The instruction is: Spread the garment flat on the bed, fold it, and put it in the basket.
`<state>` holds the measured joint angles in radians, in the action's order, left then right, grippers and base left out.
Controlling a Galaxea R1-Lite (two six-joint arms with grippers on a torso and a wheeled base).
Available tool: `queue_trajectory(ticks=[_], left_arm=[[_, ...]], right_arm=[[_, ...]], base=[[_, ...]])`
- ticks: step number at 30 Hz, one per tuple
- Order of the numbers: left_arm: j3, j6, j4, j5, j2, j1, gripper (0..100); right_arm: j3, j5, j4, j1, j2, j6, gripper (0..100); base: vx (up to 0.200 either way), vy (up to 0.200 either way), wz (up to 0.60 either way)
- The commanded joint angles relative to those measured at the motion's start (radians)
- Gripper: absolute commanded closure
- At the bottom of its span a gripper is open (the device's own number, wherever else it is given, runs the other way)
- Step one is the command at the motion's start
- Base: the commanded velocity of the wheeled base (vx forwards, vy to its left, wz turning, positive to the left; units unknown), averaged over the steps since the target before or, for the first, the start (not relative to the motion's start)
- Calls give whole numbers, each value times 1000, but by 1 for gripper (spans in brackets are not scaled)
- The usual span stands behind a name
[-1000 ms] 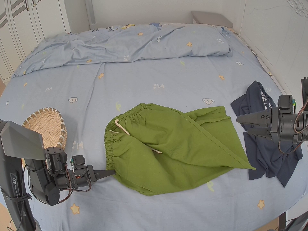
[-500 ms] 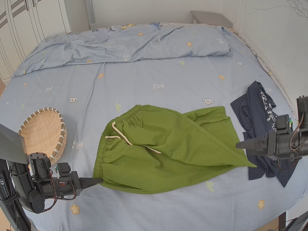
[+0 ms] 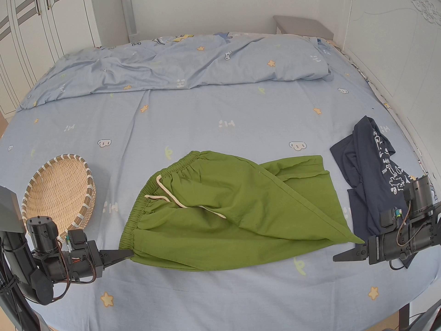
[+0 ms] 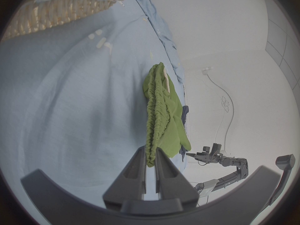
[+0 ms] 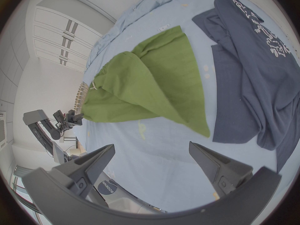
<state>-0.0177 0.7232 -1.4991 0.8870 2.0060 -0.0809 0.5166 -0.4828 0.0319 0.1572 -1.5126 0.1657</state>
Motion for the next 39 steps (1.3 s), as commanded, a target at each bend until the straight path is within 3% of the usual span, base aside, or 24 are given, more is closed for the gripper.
queue_trajectory(ticks=[1,5,15,34,35,39], left_arm=[[16,-1,0,20,-21,-39,100],[16,-1,-3,26,-23,-39,100],[16,-2,-9,27,-19,-37,100],[16,-2,-38,29,-6,-39,100],[16,-2,-38,29,-6,-39,100],[16,-2,-38,29,-6,-39,100]], right_arm=[[-29,-27,57,-44,-138,-43,0],[-56,-56,198,-90,-241,-97,0],[-135,-43,514,-93,-379,-101,0],[-133,-45,666,-94,-397,-92,0],[-133,-45,666,-94,-397,-92,100],[-135,-45,666,-94,-397,-92,100]], base=[[0,0,0],[0,0,0],[0,0,0],[0,0,0],[0,0,0],[0,0,0]])
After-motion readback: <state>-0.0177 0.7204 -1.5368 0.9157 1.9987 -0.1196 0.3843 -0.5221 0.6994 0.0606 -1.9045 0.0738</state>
